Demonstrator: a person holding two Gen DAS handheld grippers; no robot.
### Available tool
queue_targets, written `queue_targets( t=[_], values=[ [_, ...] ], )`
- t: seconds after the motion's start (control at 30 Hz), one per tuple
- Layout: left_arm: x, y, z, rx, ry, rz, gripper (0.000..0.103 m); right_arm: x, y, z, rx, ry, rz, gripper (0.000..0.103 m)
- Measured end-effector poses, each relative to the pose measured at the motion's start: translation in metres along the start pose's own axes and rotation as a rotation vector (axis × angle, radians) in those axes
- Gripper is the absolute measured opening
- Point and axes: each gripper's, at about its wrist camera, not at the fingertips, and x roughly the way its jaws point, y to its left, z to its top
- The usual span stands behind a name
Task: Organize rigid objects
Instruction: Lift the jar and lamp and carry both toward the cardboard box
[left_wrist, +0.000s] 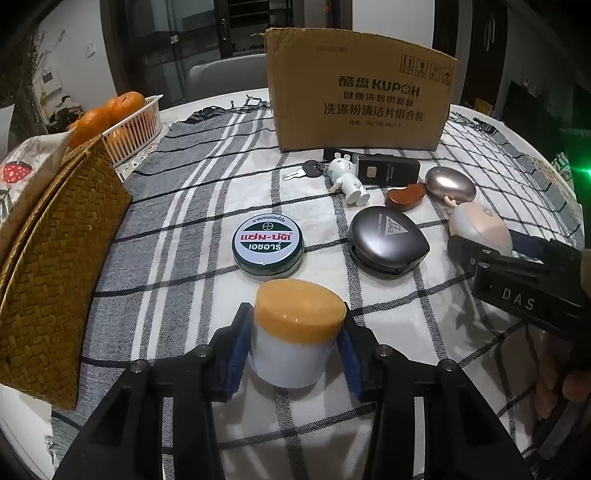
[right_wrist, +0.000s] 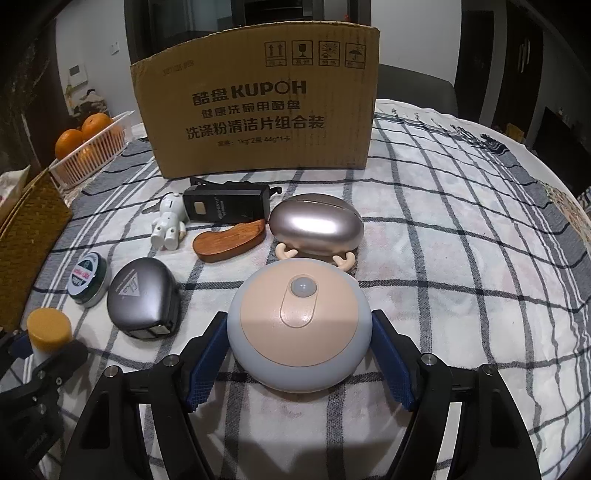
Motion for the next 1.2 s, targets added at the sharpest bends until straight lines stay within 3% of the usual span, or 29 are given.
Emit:
queue_targets(
  t=[0.6,1.2],
  values=[
    [-0.027,-0.004,0.012,-0.012,-0.066,-0.041,0.043,-0.033,-0.002,0.001,0.004,-0.058,-0.009,0.075],
    [-0.066,-0.007,0.06,-0.002,-0.201,-0.089,0.043,-0.094,-0.002,0.028,0.015,-0.19,-0.009,0.075]
  ],
)
